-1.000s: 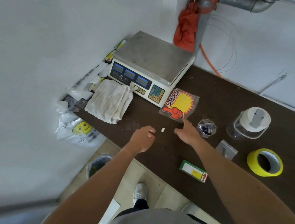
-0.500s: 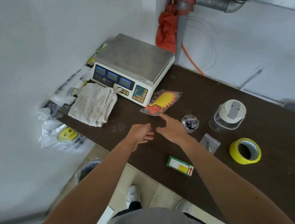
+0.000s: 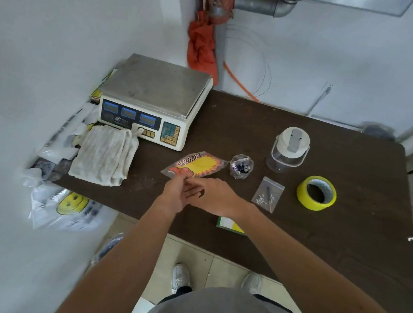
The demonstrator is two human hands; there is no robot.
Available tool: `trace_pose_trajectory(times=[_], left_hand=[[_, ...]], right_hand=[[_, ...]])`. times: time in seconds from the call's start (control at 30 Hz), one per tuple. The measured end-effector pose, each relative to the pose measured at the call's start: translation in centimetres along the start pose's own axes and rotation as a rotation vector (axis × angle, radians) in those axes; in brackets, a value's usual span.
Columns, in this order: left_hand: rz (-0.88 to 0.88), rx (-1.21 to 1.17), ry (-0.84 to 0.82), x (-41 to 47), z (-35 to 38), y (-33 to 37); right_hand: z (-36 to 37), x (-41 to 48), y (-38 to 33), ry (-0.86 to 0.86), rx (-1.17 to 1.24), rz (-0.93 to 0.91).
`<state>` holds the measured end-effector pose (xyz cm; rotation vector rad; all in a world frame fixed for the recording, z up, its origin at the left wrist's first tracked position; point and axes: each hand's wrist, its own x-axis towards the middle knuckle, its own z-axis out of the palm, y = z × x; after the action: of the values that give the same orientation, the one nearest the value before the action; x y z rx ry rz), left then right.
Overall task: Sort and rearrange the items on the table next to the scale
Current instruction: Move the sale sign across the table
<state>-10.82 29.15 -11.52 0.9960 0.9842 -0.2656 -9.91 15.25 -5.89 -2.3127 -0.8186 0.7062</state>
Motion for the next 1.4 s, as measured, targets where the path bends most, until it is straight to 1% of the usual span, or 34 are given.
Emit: trace_pose_trajectory(times=[0.17, 0.3, 0.5, 0.7, 0.83, 1.03, 1.27, 1.4], left_hand=[[0.009, -0.060, 0.027, 0.1, 0.6, 0.0], [0.030, -0.100, 0.021, -0.1, 0.7, 0.4], [0.096, -0.147, -0.022, -0.9, 0.3, 0.2], [0.114, -0.110, -0.115, -1.3, 0.2, 0.0], [0.109, -0.069, -0.202, -1.8, 0.5, -0.1], [0.055, 0.021, -0.311, -2.4, 1.7, -0.5], [0.011, 0.194, -0.450, -3.0, 4.8, -1.6], [0.006, 0.378, -0.562, -3.2, 6.5, -2.3]], right_hand=[[-0.1, -0.9, 0.6, 0.015, 0.054, 0.021], [0.0, -0.8, 1.3, 0.032, 0.176, 0.074], [-0.5, -0.2, 2.2, 0.136, 0.257, 0.266], [-1.3, -0.3, 2.9, 0.225, 0.382, 0.390], [-2.5, -1.3, 3.0, 0.291, 0.499, 0.414], [-4.2, -3.0, 4.9, 0.483, 0.687, 0.448], [-5.2, -6.0, 8.8, 0.652, 0.790, 0.595], [-5.3, -8.5, 11.2, 0.727, 0.755, 0.644]])
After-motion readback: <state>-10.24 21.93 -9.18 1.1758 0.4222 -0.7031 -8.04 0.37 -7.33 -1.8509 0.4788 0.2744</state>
